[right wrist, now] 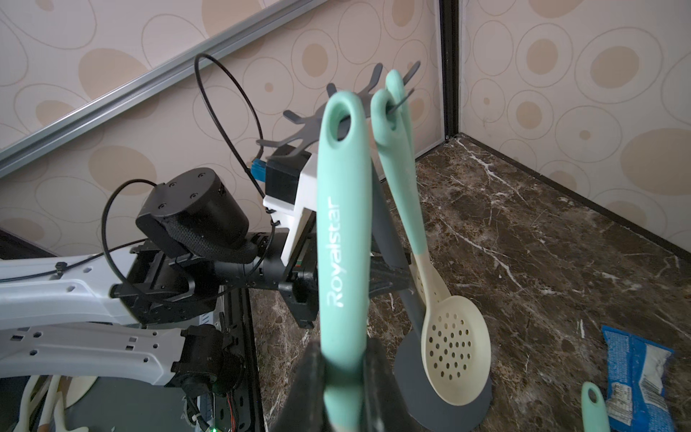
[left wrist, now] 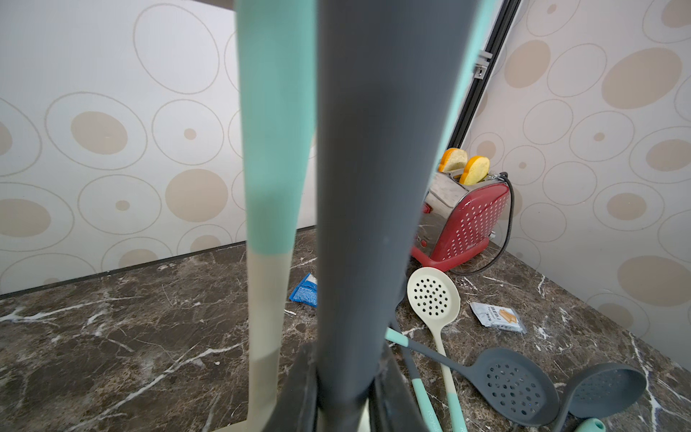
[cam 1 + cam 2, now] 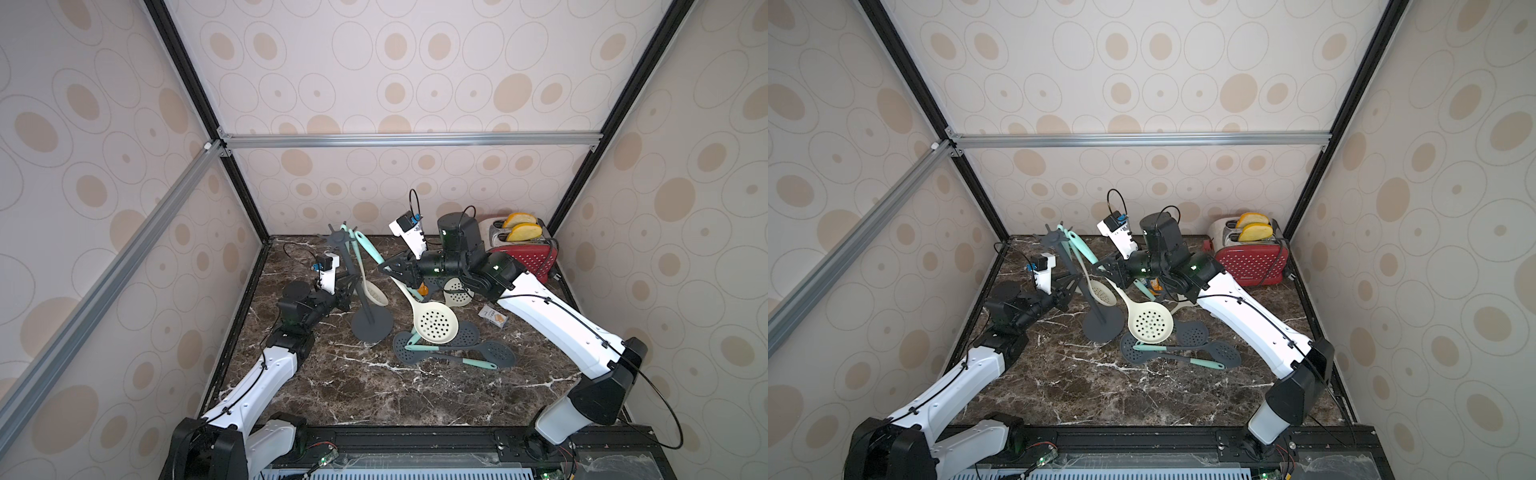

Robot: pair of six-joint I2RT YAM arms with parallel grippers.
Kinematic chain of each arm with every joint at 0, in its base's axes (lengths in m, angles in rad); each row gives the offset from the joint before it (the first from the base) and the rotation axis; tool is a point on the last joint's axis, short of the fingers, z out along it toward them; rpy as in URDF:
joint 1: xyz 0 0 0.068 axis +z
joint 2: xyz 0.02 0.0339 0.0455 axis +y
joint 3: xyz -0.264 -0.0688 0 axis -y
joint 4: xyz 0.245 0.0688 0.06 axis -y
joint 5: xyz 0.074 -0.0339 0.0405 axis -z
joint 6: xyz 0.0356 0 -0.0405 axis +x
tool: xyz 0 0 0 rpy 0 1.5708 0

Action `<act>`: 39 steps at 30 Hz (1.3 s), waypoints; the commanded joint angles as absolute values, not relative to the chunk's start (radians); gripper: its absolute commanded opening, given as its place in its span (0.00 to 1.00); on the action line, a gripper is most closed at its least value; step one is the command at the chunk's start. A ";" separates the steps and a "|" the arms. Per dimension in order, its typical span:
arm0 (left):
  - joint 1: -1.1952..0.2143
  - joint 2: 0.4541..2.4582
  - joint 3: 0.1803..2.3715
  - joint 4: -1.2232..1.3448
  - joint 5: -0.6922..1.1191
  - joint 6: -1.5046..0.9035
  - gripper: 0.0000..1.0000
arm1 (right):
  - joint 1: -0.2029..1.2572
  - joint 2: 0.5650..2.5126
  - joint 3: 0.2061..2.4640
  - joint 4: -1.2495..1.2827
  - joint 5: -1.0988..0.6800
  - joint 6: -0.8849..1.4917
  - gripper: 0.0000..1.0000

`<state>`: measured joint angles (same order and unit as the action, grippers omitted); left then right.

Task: Hang the skimmer on the kitchen utensil rack
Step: Hang the skimmer on the rack.

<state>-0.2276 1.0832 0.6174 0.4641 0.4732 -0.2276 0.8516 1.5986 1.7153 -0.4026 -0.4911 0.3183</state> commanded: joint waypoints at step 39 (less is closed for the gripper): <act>-0.239 1.068 0.686 0.387 0.194 -0.172 0.00 | 0.817 1.326 1.523 -0.568 -0.281 0.187 0.67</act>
